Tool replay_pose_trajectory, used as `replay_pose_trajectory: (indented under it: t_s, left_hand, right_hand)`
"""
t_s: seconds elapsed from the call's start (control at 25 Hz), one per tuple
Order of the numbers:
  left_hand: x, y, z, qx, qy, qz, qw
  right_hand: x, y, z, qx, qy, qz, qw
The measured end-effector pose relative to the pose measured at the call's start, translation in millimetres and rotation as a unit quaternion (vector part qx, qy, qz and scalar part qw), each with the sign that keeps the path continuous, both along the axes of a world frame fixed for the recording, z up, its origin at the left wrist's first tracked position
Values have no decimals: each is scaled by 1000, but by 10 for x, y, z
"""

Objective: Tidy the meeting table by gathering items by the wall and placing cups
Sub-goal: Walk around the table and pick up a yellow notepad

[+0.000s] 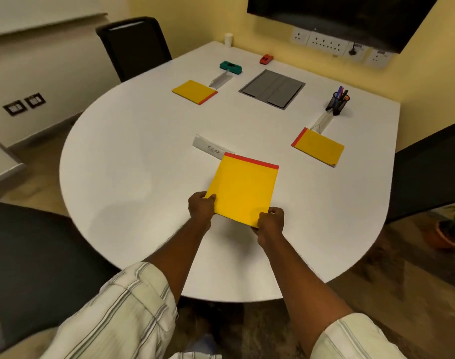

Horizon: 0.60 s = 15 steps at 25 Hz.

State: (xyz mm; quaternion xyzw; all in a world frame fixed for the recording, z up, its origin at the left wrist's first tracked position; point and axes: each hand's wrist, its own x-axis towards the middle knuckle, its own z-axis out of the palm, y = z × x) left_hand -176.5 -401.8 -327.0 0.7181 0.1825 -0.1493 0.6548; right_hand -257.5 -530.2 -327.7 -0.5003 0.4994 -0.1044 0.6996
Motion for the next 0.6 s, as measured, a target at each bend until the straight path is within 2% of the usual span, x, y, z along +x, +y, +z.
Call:
replay_pose_trajectory:
  t_s: [0.36, 0.6]
  left_hand:
    - [-1279, 899, 675, -45, -86, 11, 995]
    - [-1620, 1678, 1157, -70, -147, 47, 986]
  right_hand:
    - [-1056, 801, 465, -135, -52, 69, 987]
    - [-1297, 1602, 952, -243, -90, 112, 959]
